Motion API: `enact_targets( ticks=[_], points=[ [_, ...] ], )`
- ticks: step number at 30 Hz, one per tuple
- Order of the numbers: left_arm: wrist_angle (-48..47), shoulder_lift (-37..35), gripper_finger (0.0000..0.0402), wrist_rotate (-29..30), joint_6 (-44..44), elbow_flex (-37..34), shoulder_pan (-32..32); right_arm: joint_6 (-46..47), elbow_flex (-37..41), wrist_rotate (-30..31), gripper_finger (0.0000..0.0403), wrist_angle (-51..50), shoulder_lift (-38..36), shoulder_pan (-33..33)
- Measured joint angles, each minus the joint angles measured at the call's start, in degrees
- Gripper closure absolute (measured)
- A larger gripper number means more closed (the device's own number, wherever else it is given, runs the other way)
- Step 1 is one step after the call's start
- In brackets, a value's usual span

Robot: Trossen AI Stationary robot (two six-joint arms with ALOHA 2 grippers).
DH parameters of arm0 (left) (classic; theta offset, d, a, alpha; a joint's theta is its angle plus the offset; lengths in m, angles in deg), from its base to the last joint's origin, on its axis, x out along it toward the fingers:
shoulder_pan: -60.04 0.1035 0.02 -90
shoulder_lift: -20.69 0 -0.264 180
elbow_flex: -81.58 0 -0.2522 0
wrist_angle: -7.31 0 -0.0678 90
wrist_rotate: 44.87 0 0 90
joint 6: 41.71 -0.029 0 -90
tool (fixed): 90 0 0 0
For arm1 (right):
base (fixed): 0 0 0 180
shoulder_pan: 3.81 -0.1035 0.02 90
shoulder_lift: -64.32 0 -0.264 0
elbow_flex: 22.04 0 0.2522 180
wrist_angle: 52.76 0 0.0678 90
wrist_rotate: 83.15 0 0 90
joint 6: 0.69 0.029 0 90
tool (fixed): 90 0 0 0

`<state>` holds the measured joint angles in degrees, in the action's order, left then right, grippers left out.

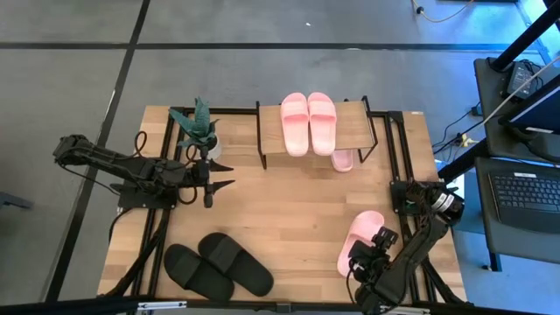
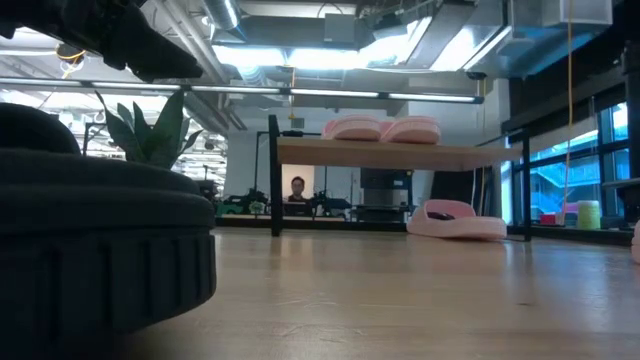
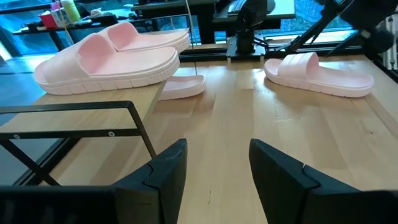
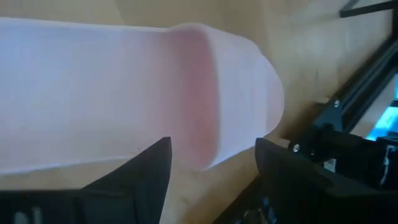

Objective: Pick and place slides into the shelf
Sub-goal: Put the pink slipper under the shelf

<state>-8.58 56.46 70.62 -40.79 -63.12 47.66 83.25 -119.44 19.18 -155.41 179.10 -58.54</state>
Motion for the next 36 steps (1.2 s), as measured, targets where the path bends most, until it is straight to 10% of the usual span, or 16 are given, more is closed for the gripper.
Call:
enact_targets(
  ticks=[10,19,36],
  points=[
    [0.0,0.0,0.0235,0.0,0.01,0.0,0.0,-0.02,11.21,-0.87,0.0189,3.78,0.0,0.6],
    [0.0,0.0,0.0235,0.0,0.04,0.0,-0.01,-0.44,14.69,-0.5,0.0381,5.17,-0.02,0.58],
    [0.0,0.0,0.0235,0.0,0.05,0.0,0.0,-6.43,13.34,15.81,0.0389,-0.12,-2.12,7.19]
  ],
)
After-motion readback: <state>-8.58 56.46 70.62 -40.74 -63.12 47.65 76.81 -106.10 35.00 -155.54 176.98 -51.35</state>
